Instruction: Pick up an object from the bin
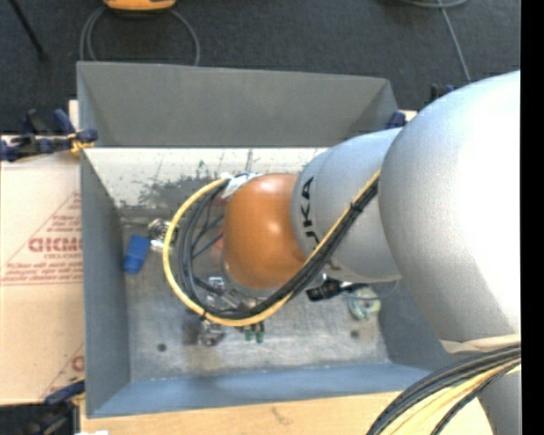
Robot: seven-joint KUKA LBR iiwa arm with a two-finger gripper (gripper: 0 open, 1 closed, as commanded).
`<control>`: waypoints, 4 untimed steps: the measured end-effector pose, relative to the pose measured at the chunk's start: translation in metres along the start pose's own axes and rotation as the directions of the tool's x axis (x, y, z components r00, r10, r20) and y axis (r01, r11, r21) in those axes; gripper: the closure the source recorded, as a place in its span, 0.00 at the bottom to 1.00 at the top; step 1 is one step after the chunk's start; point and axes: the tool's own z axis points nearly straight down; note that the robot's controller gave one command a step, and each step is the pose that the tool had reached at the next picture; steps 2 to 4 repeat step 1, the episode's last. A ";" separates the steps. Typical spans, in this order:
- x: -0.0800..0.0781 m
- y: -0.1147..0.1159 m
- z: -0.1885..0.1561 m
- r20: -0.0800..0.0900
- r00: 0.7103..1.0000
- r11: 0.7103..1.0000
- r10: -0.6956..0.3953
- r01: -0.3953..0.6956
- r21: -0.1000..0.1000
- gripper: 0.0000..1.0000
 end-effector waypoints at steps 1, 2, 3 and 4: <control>0.003 -0.035 -0.157 0.009 0.981 0.981 -0.195 0.195 0.002 1.00; 0.003 -0.035 -0.157 0.009 0.981 0.981 -0.195 0.195 0.002 1.00; 0.003 -0.035 -0.157 0.009 0.981 0.981 -0.195 0.195 0.002 1.00; 0.003 -0.035 -0.157 0.009 0.981 0.981 -0.195 0.195 0.002 1.00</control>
Offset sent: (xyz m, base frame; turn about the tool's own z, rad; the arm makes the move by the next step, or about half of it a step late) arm -0.0073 -0.0338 0.1525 -0.1984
